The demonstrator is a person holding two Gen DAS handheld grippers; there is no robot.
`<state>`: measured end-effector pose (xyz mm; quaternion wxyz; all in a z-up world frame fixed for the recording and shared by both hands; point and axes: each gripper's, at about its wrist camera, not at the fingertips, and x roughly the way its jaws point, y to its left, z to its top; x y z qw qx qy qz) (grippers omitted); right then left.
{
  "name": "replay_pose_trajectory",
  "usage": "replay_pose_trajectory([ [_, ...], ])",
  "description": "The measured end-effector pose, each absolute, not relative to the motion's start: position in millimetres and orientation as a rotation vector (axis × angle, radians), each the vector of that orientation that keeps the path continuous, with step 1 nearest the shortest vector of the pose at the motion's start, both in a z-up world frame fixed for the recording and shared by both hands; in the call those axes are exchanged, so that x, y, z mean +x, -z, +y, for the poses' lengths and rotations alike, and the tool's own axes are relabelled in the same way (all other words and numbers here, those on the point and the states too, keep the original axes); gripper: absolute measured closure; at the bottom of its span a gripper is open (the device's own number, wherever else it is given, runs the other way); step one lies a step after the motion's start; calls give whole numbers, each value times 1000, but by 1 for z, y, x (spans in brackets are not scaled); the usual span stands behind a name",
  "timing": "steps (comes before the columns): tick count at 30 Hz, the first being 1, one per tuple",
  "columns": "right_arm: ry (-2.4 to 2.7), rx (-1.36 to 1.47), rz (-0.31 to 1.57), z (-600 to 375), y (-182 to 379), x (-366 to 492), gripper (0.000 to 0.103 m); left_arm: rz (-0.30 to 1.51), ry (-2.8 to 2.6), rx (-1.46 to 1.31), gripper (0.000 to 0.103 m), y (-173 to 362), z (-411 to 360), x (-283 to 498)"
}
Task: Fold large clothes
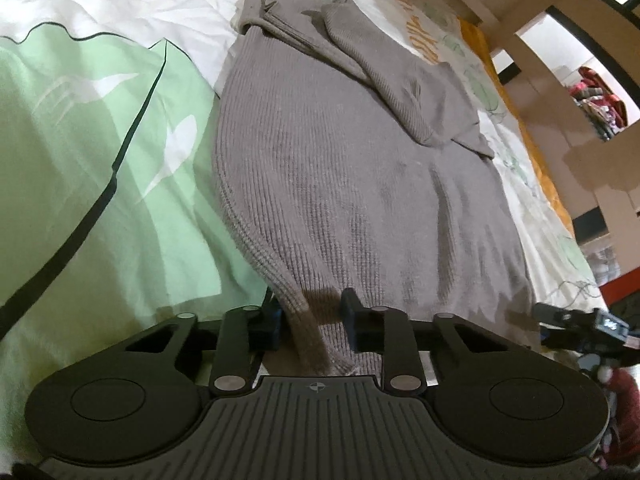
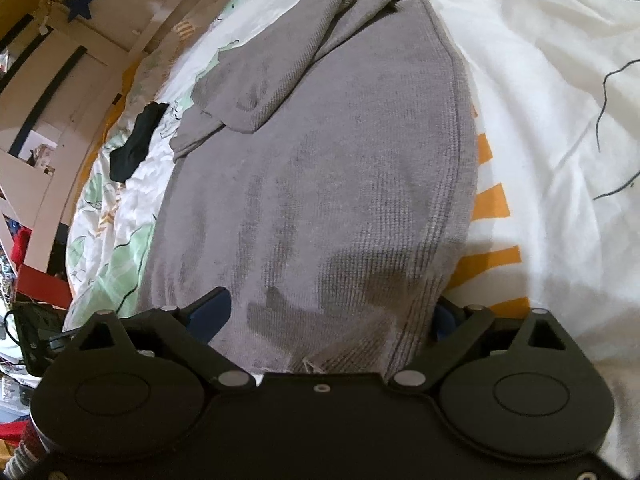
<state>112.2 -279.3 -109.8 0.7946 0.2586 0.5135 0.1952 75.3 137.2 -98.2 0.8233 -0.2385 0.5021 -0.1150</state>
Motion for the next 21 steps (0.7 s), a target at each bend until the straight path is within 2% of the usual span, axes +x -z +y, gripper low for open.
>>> replay_pose_trajectory([
  [2,-402,546,1113,-281,109,113,18,1054,248,-523,93,97,138,74],
  [4,-379,561,1122,-284,110,114,54,1034,253,-538,95,95,139,73],
  [5,-373,593,1130,-288,113,114,65,1020,257,-548,96,93,139,73],
  [6,-376,641,1131,-293,116,114,82,1005,261,-562,96,90,140,72],
  [11,-420,774,1014,-307,103,114,83,873,292,-647,96,60,153,77],
  [21,-499,765,669,-329,34,180,83,568,291,-694,96,1,169,152],
])
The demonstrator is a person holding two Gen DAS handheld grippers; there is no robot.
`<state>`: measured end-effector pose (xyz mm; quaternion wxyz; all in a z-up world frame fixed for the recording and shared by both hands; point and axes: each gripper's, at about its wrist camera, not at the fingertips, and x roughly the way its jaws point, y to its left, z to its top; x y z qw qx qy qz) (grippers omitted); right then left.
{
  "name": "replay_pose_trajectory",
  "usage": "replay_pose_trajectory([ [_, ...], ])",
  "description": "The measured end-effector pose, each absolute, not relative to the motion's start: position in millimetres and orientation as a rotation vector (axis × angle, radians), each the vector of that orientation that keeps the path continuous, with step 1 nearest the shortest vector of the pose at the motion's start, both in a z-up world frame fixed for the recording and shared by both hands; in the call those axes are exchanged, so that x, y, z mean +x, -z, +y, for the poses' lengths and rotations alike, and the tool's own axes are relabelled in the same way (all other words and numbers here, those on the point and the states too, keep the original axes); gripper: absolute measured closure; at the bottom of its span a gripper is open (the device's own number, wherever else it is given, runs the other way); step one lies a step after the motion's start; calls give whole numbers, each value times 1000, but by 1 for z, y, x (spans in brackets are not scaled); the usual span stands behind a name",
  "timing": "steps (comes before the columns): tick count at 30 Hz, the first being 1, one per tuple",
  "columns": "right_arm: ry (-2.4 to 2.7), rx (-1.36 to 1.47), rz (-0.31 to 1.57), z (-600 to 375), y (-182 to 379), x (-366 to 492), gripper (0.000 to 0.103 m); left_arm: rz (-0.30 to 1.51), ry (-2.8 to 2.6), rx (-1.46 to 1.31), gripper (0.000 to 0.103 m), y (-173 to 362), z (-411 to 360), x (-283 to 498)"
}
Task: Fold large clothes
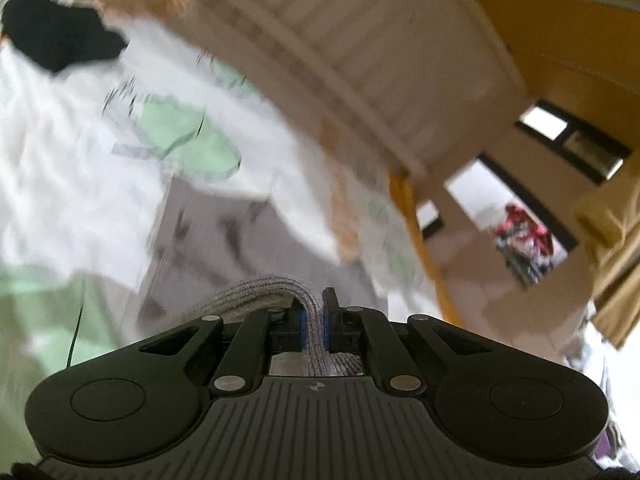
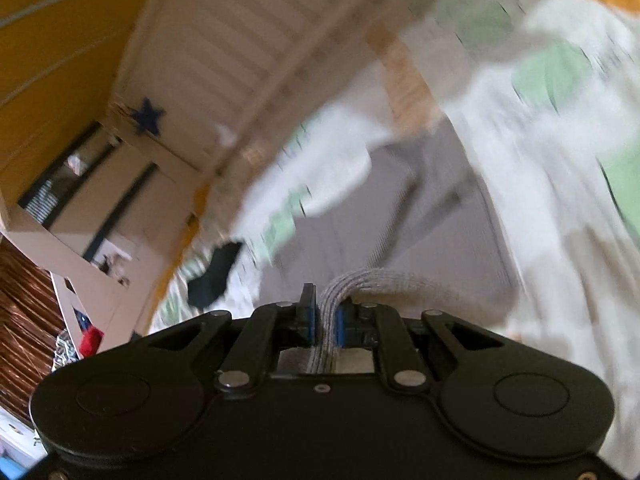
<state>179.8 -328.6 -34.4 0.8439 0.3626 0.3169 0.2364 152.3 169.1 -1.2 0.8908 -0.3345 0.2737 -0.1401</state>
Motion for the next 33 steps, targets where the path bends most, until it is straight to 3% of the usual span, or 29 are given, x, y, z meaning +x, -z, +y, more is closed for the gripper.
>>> replay_pose_trajectory([
  [10,-489,714,609,-323,20,293,83,524,254,-692,96,9,165,267],
  [19,-397,672,723,-320,73,366,79,618,203,-615,93,60,164,316],
  [20,-384,679,730,-321,79,369,79,612,204,-603,85,64,164,317],
  [21,-378,690,736,-323,84,371,76,617,198,-601,71,67,166,319],
  [23,-368,701,733,-324,89,376,58,630,180,-626,53,71,167,324],
  [24,-364,692,722,-325,90,376,43,616,189,-645,46,70,168,323],
  [25,-364,680,708,-326,89,376,35,603,190,-647,42,69,168,324],
  [26,-362,666,693,-326,87,376,34,582,184,-625,34,64,167,321],
  [27,-359,647,673,-326,84,374,34,556,177,-586,30,58,164,317],
  [33,-364,400,531,-302,51,358,34,493,245,-231,27,33,115,301],
])
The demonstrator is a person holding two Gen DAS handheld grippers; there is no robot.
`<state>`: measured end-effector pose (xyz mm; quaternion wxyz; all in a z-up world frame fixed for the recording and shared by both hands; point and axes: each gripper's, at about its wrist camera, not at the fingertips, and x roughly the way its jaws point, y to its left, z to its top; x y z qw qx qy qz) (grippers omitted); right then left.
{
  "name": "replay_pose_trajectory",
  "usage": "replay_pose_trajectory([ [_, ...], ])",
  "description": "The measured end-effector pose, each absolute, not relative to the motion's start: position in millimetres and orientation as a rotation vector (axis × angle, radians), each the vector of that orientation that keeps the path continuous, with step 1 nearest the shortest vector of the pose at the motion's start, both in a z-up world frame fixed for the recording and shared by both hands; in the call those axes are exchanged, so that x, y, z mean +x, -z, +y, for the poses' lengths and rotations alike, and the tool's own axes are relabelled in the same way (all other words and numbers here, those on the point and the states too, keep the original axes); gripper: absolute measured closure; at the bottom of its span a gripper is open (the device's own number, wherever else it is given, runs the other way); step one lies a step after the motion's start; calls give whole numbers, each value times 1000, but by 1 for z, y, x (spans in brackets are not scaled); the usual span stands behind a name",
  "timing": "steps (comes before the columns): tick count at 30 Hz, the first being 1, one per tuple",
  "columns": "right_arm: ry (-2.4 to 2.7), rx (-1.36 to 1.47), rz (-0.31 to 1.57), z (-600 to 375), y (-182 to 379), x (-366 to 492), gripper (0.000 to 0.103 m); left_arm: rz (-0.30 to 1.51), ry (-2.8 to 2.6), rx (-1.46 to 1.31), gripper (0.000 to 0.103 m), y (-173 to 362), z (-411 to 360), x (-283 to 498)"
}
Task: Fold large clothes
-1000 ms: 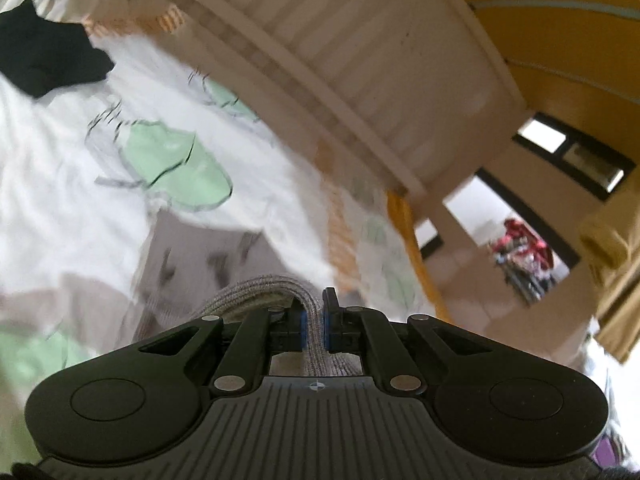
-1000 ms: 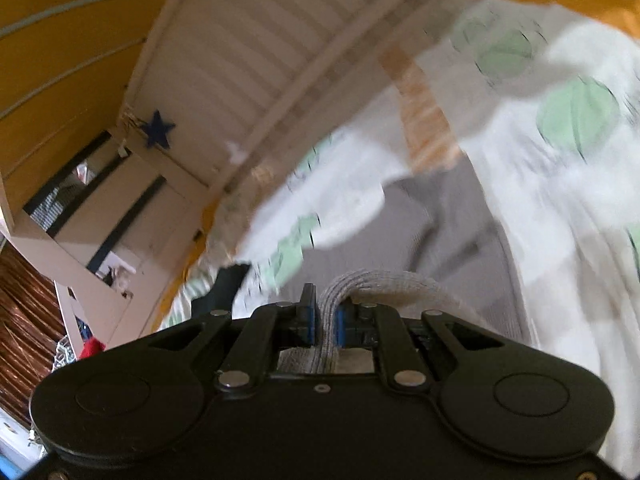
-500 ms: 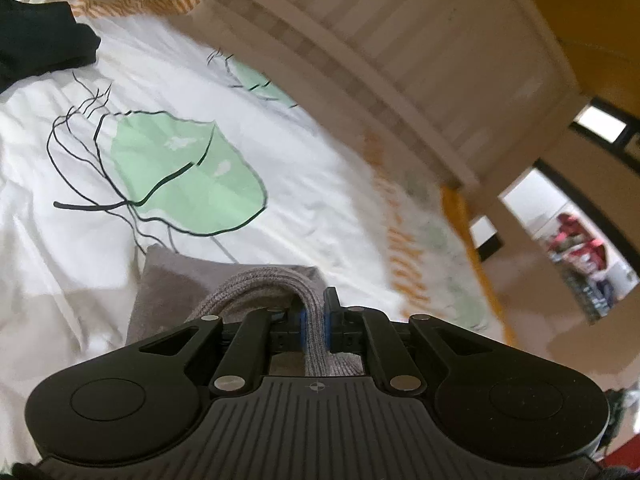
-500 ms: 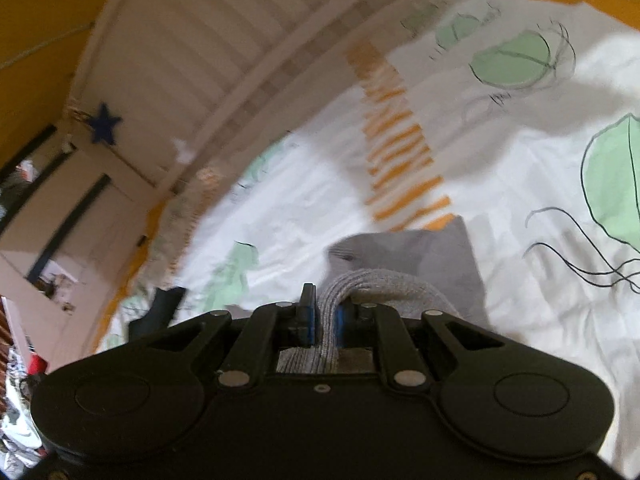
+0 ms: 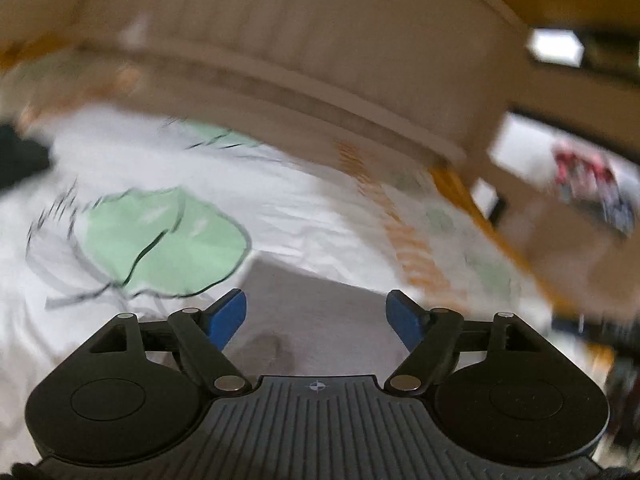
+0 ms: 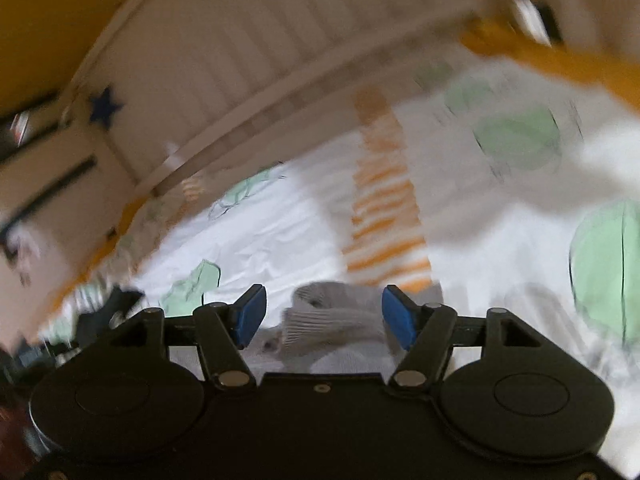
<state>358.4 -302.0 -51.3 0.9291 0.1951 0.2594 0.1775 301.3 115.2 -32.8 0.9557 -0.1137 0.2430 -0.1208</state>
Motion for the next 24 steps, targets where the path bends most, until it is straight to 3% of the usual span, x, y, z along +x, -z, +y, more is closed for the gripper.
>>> replay_pose_trajectory([
  [5,-469,91,454,-250,42,336,32,542,335,-36,27,46,73,302],
  [12,-526,-64,625,-212,75,343,32,721,309,-81,27,85,84,323],
  [15,-433,-75,710,-220,92,357,32,755,258,-117,27,97,98,326],
  [18,-348,28,769,-244,98,367,22,750,244,-161,27,95,106,326],
  [24,-325,167,814,-265,102,371,23,675,189,-191,27,83,107,324],
])
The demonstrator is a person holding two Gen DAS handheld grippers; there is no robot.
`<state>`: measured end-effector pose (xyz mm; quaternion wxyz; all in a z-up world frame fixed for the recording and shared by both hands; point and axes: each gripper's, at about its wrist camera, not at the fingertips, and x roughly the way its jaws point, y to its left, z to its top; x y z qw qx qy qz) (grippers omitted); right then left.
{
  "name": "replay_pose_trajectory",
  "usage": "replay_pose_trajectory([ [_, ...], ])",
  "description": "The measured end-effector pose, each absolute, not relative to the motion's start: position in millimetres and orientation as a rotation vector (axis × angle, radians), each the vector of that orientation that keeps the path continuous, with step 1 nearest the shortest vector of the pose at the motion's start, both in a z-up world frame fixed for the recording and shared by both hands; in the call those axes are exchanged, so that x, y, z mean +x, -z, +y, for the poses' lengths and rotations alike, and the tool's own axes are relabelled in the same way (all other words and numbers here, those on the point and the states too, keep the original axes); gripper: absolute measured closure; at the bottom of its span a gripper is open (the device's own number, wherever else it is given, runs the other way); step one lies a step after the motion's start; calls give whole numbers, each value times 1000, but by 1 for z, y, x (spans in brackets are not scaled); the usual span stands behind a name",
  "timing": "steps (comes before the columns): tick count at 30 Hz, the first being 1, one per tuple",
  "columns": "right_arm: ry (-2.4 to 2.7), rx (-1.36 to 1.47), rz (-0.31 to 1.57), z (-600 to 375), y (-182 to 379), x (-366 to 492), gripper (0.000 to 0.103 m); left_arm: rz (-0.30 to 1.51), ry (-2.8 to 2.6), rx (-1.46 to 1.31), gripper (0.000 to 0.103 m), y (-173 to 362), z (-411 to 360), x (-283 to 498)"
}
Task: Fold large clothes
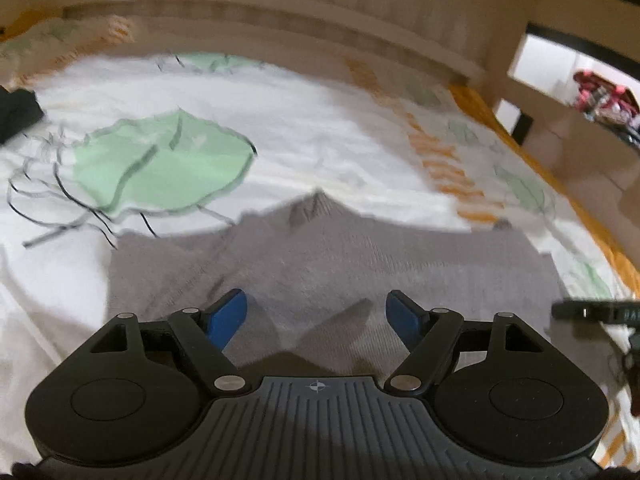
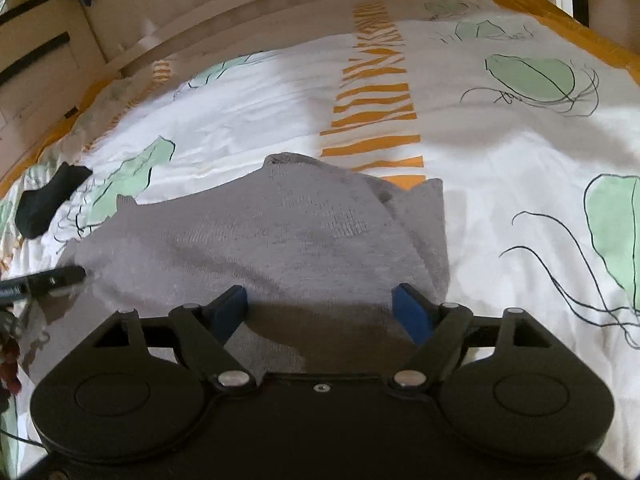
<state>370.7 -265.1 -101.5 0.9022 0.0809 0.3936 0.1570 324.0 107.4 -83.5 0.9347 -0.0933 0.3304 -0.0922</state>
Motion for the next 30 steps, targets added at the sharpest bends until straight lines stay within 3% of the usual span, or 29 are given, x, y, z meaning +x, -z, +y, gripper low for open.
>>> replay_pose_trajectory([
  [4,-324,136,815,-259,103,369,20,600,111,-181,25,75,117,325],
  [9,-325,138,816,-258,104,371,20,777,20,-259,15,103,141,343],
  [18,-332,126,829,-254,101,368,15,787,27,-341,15,92,147,339],
  [22,-360,191,830,-262,93,365,7,762,52,-406,14,82,155,329],
  [30,-287,308,805,-307,86,362,3,795,107,-498,9,88,180,314],
])
